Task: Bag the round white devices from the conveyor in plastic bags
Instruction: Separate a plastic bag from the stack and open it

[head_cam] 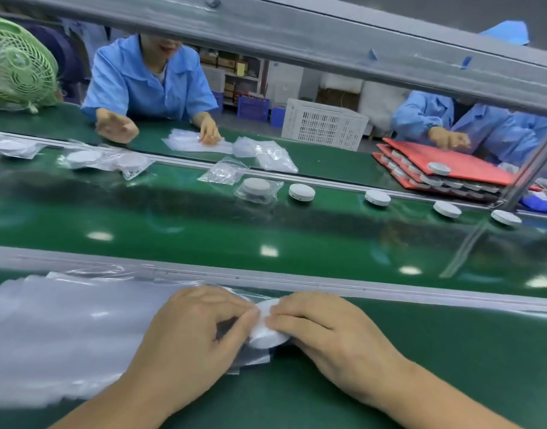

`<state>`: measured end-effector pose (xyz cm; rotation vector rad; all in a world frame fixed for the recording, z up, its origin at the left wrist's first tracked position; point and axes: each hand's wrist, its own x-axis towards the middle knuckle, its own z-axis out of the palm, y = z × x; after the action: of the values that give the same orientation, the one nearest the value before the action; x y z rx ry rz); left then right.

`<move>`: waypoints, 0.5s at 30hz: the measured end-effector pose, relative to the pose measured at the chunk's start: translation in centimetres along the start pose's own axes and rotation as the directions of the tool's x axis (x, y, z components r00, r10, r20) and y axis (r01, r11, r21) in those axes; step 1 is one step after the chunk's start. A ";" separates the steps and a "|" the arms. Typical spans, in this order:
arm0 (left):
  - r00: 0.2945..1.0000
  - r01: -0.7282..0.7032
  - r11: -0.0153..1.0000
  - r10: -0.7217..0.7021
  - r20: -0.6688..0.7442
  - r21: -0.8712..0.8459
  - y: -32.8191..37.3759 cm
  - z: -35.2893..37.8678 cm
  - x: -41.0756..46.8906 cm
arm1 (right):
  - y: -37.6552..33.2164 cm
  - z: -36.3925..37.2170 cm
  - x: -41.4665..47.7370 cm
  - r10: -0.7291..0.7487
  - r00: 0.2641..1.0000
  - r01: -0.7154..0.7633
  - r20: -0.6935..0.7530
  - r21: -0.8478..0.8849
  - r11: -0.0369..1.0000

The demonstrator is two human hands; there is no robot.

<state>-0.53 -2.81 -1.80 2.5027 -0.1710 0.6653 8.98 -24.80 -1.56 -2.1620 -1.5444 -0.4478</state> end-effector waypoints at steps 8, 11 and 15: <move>0.996 -0.074 0.967 0.060 -0.067 -0.245 0.8 0.0 -0.3 | -2.6 0.7 1.2 0.405 0.898 -0.277 -0.173 0.494 0.824; 0.971 -0.111 0.933 0.029 -0.237 -0.341 0.5 0.5 0.0 | -2.5 0.5 2.9 0.420 0.908 -0.323 0.010 0.653 0.685; 0.941 -0.091 0.984 0.035 -0.336 -0.150 -0.4 0.9 0.8 | 1.4 0.0 7.1 0.494 0.854 -0.358 -0.164 0.503 0.786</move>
<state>0.60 -2.95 -2.25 2.1975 -0.1736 1.0449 12.62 -19.51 1.77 -1.8866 -0.8417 -0.2007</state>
